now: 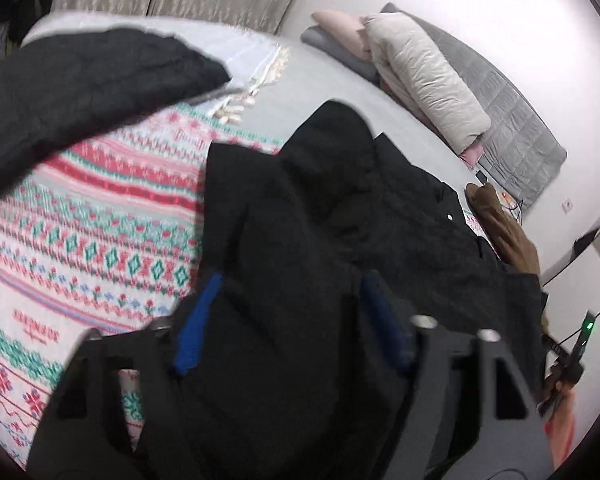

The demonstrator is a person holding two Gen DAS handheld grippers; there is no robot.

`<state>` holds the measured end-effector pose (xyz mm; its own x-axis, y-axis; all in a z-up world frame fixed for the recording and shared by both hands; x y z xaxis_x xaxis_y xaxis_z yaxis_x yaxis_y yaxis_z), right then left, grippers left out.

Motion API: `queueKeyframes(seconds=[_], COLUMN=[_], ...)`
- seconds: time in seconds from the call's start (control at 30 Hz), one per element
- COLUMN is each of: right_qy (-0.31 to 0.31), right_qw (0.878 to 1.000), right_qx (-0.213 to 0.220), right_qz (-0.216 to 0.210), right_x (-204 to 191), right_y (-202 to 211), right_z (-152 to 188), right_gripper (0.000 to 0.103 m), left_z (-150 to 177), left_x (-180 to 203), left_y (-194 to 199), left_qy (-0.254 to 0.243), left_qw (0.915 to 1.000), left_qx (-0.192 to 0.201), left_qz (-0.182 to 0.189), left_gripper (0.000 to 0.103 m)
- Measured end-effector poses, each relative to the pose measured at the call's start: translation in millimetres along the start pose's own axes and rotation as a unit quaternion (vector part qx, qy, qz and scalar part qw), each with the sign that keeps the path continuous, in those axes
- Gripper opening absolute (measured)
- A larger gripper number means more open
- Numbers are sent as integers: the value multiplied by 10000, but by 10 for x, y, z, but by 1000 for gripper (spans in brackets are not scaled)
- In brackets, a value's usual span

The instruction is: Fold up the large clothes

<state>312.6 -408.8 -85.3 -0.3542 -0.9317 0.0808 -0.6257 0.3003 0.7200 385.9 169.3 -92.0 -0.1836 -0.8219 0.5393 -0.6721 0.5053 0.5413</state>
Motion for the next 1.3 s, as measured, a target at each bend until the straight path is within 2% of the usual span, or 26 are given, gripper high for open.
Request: queueKeyframes(seconds=[0.07, 0.13, 0.3, 0.4, 0.53, 0.6, 0.67, 0.73, 0.8, 0.83, 0.87, 0.9, 0.97, 1.03, 1.13, 1.2, 1.23, 1.27, 1.3], right_qy=[88, 156, 179, 124, -316, -301, -186, -66, -36, -59, -112, -147, -204, -356, -731, -898, -976, -1016, -1076], right_qw=[9993, 9978, 9902, 9835, 9897, 9937, 9975, 9988, 9986, 9985, 9985, 9989, 9991, 9965, 9858, 9772, 9691, 9626, 9548], right_qx=[164, 351, 1192, 1573, 1255, 966, 521, 5, -225, -286, -290, -294, -383, -580, -896, -1135, -1368, -1551, -1716], right_qz=[337, 533, 711, 885, 611, 485, 433, 480, 472, 469, 440, 349, 22, -483, -1215, -1556, -1807, -1977, -2176], right_x=[-34, -104, -229, -181, -1, 4, -39, -70, -62, -37, 5, 48, 121, 227, 406, 462, 473, 459, 422], right_y=[27, 99, 483, 634, 383, 114, -220, -523, -615, -609, -568, -518, -428, -337, -248, -256, -290, -325, -372], right_z=[-33, -61, -250, -448, -755, -837, -814, -674, -578, -535, -509, -487, -427, -315, -108, 24, 129, 202, 269], right_gripper=[17, 13, 10, 10, 10, 10, 11, 18, 34, 41, 57, 67, 69, 71, 77, 81, 82, 82, 84], left_z=[-25, -61, -277, -430, -585, -544, -428, -357, -365, -366, -366, -352, -296, -232, -40, 103, 129, 135, 156], left_x=[73, 160, 392, 377, 133, -13, -189, -288, -284, -260, -248, -229, -221, -256, -379, -476, -508, -508, -485], left_y=[24, 78, 285, 328, 120, -149, -446, -582, -571, -556, -537, -487, -406, -346, -226, -234, -229, -212, -223], left_qy=[-59, 0, -164, -148, -5, 20, 47, 190, 187, 103, 21, -176, -455, -560, -25, 745, 974, 983, 910], left_qw=[9999, 9982, 9926, 9898, 9913, 9956, 9971, 9975, 9982, 9984, 9982, 9972, 9943, 9927, 9908, 9805, 9771, 9772, 9773], left_qx=[137, 420, 1066, 1356, 1318, 895, 312, -75, -222, -337, -414, -541, -796, -973, -1319, -1531, -1420, -1211, -1179], left_qz=[77, 421, 562, 421, 21, -287, -692, -682, -523, -443, -428, -487, -536, -442, 291, 979, 1255, 1437, 1508], left_gripper=[22, 10, 7, 7, 8, 9, 25, 32, 39, 54, 64, 67, 84, 85, 87, 88, 88, 88, 88])
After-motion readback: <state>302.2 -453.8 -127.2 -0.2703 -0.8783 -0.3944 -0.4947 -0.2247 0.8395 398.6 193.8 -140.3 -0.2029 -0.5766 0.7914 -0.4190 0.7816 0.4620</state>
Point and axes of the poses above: each gripper's, at about its wrist camera, not at the fingertips, and y roughly against the way its jaws point, x to its right, z to its underside, the point moved 7 cm from there along -y, roughly the way its jaws point, and after that the axes turned 14 degrees about z, right-handed, at the moved point
